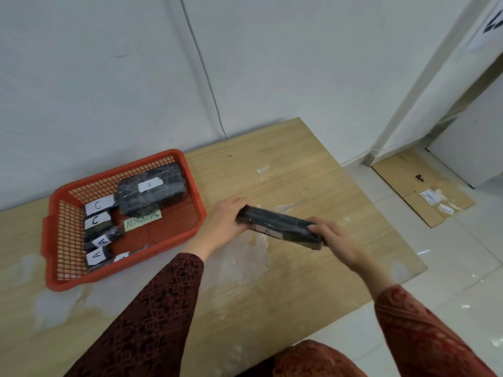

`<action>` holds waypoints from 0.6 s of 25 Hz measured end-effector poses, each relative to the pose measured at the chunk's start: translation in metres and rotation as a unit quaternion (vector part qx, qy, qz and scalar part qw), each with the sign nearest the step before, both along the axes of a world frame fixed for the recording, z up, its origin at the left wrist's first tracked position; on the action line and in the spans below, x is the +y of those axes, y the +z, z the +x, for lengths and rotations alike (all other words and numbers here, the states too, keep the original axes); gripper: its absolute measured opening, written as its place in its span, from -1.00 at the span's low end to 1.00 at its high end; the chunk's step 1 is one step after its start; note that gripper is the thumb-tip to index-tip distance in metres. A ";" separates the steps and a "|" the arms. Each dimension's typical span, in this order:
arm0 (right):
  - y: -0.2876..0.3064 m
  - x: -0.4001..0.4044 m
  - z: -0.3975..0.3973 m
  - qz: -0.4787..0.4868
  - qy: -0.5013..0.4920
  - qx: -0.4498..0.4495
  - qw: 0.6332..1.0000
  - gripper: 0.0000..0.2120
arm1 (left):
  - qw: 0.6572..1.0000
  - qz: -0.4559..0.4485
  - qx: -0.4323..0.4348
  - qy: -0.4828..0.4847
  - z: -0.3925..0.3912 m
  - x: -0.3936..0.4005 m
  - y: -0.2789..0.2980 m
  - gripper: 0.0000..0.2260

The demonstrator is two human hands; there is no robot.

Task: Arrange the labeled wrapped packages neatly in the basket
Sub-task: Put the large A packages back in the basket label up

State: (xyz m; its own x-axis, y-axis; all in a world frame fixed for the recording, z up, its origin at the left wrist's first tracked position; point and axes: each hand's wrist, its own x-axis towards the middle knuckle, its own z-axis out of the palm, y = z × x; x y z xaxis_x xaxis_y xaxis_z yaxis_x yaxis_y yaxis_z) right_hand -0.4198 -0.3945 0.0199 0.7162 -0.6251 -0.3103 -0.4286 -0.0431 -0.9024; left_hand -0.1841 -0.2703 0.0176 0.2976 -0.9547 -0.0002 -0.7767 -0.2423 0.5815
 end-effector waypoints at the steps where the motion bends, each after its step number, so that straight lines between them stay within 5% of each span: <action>1: 0.009 -0.007 0.003 0.030 -0.008 -0.008 0.999 -0.61 | 0.997 0.001 0.076 0.026 0.007 0.006 0.015 -0.78; 5: 0.038 -0.012 0.039 0.065 0.023 -0.042 0.997 -0.37 | 0.962 -0.071 0.224 0.138 0.033 0.040 0.048 -0.77; 11: 0.045 0.019 0.093 0.014 0.083 -0.117 0.990 -0.84 | 0.891 -0.162 0.321 0.277 0.042 0.090 0.046 -0.72; 15: 0.027 0.040 0.133 -0.016 0.075 -0.083 0.994 -0.80 | 0.837 -0.190 0.309 0.409 0.048 0.115 0.029 -0.64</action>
